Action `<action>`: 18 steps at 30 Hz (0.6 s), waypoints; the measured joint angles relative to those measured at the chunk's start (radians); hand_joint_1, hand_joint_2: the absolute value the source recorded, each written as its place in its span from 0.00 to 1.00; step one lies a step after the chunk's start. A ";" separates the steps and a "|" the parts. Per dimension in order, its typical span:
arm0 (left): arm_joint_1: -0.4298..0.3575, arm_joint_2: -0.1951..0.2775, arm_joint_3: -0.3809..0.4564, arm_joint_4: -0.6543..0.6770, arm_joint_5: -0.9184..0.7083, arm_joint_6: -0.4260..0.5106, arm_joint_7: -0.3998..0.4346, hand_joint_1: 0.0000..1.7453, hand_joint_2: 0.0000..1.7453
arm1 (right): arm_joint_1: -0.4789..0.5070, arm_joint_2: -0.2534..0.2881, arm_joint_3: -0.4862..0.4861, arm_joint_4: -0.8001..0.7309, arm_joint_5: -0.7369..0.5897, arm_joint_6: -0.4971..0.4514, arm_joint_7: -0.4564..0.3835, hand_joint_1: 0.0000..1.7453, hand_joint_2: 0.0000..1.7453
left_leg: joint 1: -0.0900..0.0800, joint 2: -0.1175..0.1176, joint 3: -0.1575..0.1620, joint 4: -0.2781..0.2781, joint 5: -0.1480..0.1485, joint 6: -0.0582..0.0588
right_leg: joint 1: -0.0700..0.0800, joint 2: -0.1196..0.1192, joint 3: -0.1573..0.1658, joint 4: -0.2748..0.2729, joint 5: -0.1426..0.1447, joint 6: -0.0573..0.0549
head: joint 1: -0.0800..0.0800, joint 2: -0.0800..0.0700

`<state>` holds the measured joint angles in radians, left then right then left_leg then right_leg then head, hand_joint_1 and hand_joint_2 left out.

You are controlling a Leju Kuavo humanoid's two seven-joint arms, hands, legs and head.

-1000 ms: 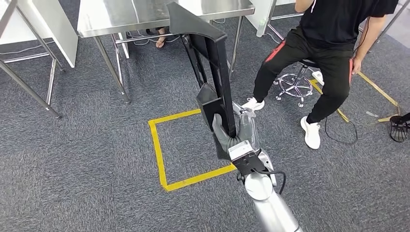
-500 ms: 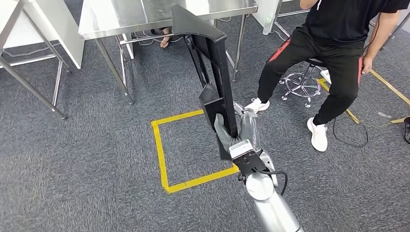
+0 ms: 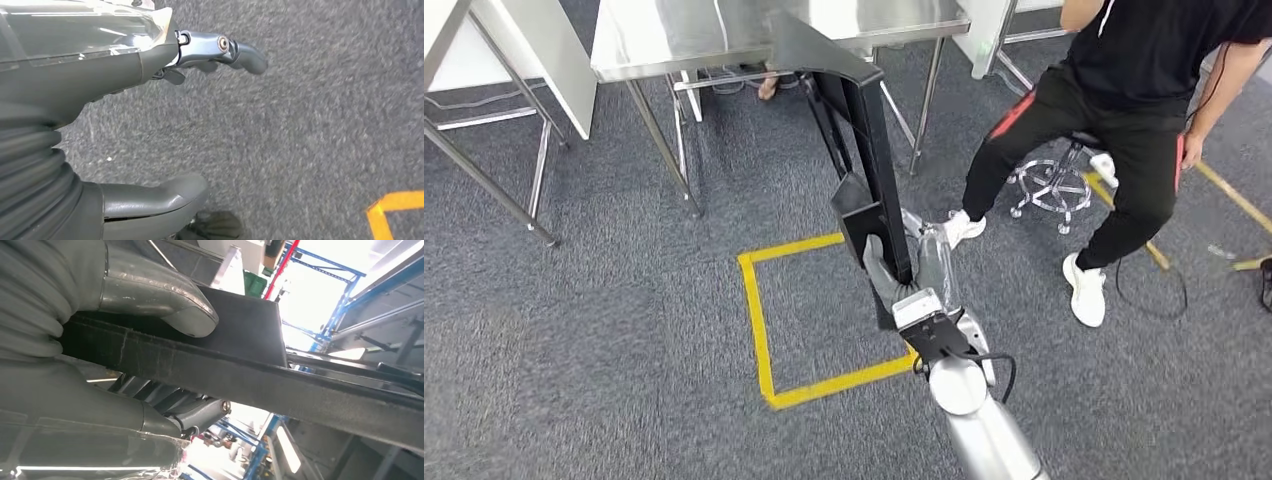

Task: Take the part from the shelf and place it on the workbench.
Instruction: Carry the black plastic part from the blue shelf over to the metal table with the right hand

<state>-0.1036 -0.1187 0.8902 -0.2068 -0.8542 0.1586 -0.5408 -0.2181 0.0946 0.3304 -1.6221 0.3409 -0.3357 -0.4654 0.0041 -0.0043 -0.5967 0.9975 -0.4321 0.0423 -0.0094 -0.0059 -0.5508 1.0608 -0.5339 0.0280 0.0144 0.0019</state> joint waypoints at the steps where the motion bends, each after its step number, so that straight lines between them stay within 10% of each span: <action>1: -0.001 0.000 0.000 0.000 0.000 0.000 0.000 0.00 1.00 | 0.000 0.000 0.000 0.000 0.000 0.000 0.000 1.00 1.00 | 0.001 0.000 0.006 -0.002 -0.003 0.006 | -0.002 0.001 -0.035 0.063 -0.021 -0.003 | 0.000 0.000; 4: -0.001 -0.001 0.000 0.000 -0.002 -0.001 0.000 0.00 1.00 | 0.004 -0.003 0.000 0.000 0.000 0.000 0.001 1.00 1.00 | -0.002 -0.005 0.020 -0.003 -0.019 0.013 | -0.002 0.003 -0.156 0.237 -0.056 -0.001 | 0.001 0.000; 8: 0.001 -0.004 0.000 0.000 -0.003 -0.001 0.000 0.00 1.00 | 0.005 -0.005 0.000 0.000 0.000 0.000 0.001 1.00 1.00 | -0.005 -0.015 0.056 -0.001 -0.049 0.003 | -0.003 0.003 -0.100 0.041 0.073 0.028 | 0.001 0.000; 14: -0.002 -0.004 0.000 -0.001 -0.002 0.000 0.000 0.00 1.00 | 0.004 -0.003 -0.002 -0.001 0.001 0.000 0.007 1.00 1.00 | -0.002 -0.013 0.067 0.015 -0.090 -0.031 | -0.005 0.007 -0.042 -0.058 0.091 -0.023 | 0.000 0.000; 18: 0.001 -0.003 0.000 -0.002 -0.001 0.000 0.000 0.00 1.00 | 0.004 0.002 -0.003 -0.003 0.003 0.001 0.008 1.00 1.00 | 0.006 -0.004 -0.069 0.241 -0.167 -0.051 | -0.010 0.006 -0.006 -0.063 0.062 -0.046 | -0.002 0.000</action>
<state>-0.1031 -0.1221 0.8906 -0.2087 -0.8555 0.1587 -0.5404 -0.2136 0.0963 0.3276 -1.6248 0.3444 -0.3350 -0.4575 0.0106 -0.0081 -0.6654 1.2387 -0.5994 -0.0085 -0.0198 0.0000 -0.5568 0.9981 -0.4717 -0.0178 0.0128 0.0019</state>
